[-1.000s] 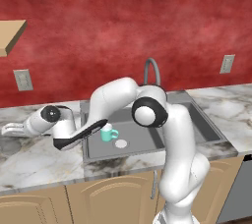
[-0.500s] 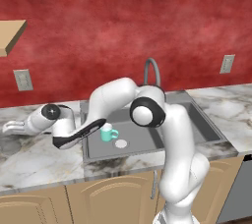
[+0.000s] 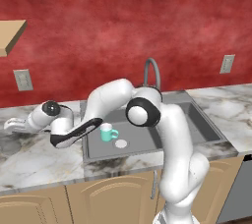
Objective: Place the mug in the left basin and the glass cup in the right basin of the sink.
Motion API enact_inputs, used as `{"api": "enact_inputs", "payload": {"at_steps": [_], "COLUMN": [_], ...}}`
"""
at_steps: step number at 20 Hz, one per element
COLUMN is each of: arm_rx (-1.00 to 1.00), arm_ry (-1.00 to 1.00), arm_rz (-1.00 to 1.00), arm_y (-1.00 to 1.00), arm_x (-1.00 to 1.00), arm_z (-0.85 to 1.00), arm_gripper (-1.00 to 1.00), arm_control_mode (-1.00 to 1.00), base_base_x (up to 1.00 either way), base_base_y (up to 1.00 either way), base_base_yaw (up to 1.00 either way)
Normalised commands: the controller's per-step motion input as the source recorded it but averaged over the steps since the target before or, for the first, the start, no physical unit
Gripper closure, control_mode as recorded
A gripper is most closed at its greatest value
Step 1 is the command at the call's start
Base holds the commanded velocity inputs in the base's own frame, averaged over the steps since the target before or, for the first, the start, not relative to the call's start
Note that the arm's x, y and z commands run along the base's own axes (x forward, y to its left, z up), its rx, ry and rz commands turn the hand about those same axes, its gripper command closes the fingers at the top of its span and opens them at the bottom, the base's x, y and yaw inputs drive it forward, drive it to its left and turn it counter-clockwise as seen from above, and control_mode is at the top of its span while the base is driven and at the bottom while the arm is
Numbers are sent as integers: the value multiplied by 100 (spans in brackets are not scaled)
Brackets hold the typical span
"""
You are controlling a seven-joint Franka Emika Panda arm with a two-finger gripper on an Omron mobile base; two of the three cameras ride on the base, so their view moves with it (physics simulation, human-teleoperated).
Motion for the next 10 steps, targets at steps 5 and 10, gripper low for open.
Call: {"api": "enact_inputs", "payload": {"at_steps": [5, 10], "arm_rx": [0, 0], "arm_ry": [9, 10], "arm_rz": [0, 0], "arm_y": [30, 36], "arm_x": [21, 20], "arm_z": [-16, -19], "arm_gripper": [-100, -100], "arm_control_mode": [-100, -100], "base_base_x": [0, 0], "base_base_y": [0, 0], "base_base_yaw": [0, 0]}}
